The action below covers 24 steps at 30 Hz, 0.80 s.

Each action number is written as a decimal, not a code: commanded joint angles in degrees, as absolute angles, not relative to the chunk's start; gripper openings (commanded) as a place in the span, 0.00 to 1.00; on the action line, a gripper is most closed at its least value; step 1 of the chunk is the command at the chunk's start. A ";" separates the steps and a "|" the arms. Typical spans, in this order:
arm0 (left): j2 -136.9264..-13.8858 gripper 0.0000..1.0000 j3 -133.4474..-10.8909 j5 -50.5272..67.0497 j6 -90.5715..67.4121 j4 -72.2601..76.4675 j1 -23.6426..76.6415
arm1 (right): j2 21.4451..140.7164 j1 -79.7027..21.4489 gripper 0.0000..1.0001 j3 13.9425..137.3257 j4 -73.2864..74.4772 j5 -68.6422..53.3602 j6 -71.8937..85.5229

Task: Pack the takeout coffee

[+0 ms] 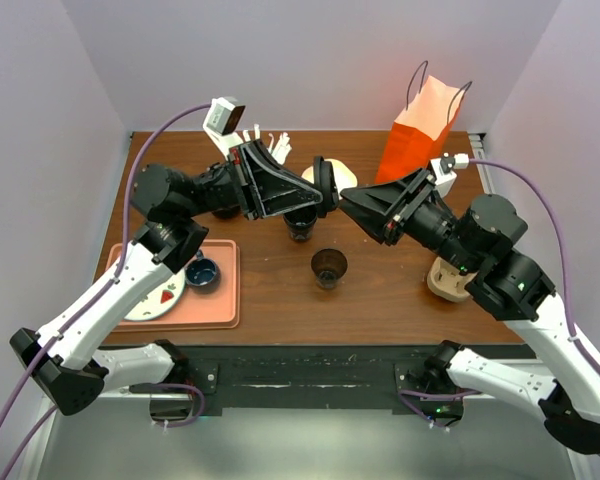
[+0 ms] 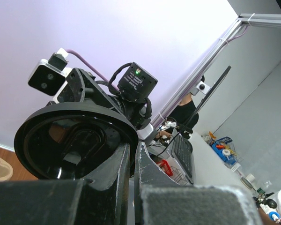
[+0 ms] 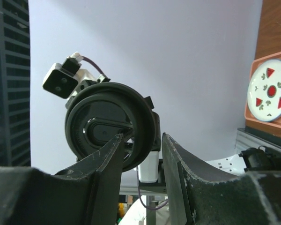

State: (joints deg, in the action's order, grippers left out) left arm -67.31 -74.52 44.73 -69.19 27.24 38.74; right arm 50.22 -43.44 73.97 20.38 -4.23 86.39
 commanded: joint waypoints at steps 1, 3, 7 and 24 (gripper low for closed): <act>-66.71 0.05 -74.27 44.30 -68.90 31.64 38.76 | 50.01 -43.33 0.40 73.74 15.64 -5.53 87.80; -66.97 0.05 -74.09 44.38 -68.91 32.08 38.76 | 50.18 -43.33 0.39 72.87 14.42 -6.41 88.24; -67.06 0.04 -73.48 44.21 -69.78 33.83 38.76 | 51.68 -43.24 0.35 72.95 12.83 -8.61 88.15; -64.34 0.68 -70.49 41.42 -61.38 18.57 36.74 | 52.99 -43.33 0.00 75.57 14.48 -3.61 75.96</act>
State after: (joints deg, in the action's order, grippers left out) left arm -67.35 -71.35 44.75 -69.10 29.52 38.35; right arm 52.86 -43.38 72.25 13.26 -6.70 84.01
